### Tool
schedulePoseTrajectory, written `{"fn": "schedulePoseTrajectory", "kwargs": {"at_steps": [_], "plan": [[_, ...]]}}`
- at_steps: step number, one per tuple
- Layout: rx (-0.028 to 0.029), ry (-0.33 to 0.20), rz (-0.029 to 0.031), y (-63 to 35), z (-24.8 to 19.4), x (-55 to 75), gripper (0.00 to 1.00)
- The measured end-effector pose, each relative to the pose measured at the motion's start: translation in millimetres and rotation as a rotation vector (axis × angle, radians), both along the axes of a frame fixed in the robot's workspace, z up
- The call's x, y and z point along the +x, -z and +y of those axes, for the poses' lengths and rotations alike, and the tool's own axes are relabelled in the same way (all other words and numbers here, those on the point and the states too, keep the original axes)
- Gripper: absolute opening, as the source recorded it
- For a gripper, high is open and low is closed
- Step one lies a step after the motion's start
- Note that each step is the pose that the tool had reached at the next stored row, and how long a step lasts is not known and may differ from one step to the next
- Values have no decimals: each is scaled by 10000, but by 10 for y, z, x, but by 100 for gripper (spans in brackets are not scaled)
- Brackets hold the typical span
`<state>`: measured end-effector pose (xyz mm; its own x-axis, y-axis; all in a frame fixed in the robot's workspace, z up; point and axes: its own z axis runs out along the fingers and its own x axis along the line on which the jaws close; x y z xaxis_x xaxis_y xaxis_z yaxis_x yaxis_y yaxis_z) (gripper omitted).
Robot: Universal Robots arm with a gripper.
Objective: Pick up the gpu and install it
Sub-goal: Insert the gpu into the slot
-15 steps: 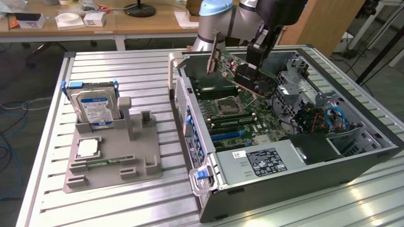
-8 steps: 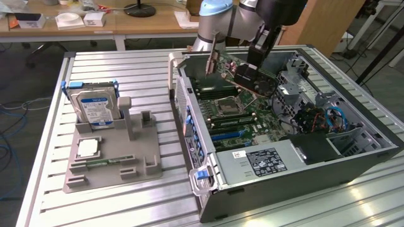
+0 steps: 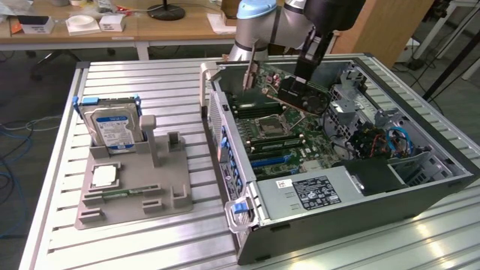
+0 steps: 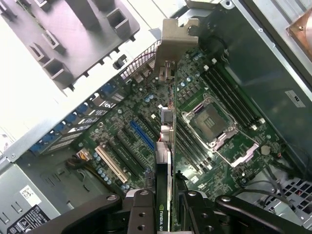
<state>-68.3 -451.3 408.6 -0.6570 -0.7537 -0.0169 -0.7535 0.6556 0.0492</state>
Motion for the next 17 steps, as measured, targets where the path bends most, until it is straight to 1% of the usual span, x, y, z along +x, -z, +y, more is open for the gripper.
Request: {"fn": "schedulePoseTrajectory", "kwargs": {"at_steps": [17], "plan": [[0,-1224,0,11,0,0,26]]}}
